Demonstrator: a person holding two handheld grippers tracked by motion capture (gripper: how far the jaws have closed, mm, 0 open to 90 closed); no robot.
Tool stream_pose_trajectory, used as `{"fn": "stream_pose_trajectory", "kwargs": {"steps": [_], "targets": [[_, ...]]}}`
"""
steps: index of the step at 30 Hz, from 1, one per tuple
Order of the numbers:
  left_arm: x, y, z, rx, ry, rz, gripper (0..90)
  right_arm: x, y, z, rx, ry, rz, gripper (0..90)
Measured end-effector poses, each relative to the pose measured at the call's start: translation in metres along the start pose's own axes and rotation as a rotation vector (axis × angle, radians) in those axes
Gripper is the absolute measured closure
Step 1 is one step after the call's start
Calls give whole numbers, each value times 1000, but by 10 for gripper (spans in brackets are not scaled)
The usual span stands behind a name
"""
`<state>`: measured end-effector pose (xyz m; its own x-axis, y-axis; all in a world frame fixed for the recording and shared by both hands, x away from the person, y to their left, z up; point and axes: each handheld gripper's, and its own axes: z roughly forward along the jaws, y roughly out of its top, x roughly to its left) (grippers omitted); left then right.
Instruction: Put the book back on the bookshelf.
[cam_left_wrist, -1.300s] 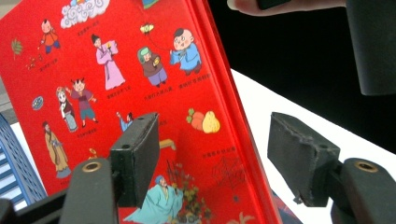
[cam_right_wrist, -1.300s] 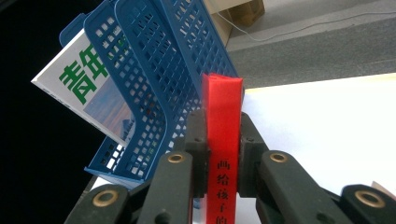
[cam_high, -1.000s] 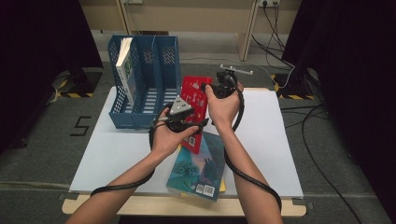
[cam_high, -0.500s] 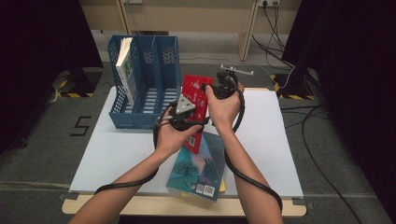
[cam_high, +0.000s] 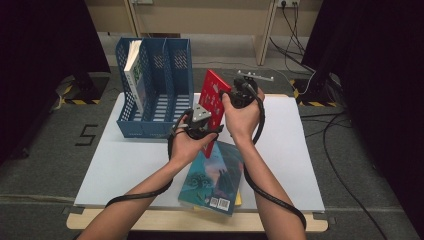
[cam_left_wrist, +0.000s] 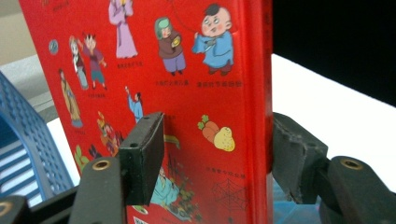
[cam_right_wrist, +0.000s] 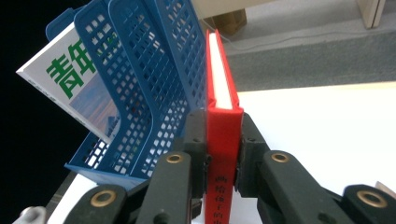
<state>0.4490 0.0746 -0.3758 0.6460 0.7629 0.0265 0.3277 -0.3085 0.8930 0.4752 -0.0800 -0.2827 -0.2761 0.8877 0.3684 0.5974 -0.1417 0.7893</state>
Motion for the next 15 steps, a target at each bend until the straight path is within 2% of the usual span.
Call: {"fn": "stream_pose_trajectory", "kwargs": {"steps": [5,10,11,15], "targets": [[0,-1,-1,-12,25,6,376,2,-3,3,8,3,9,787],[-2,2,-1,-31,50,3,323,8,-6,5,7,-5,0,784],[-3,4,-1,-36,72,16,317,12,-6,5,5,-6,-2,782],[-3,5,0,-42,111,16,297,18,-8,5,3,-4,-10,774]]}}
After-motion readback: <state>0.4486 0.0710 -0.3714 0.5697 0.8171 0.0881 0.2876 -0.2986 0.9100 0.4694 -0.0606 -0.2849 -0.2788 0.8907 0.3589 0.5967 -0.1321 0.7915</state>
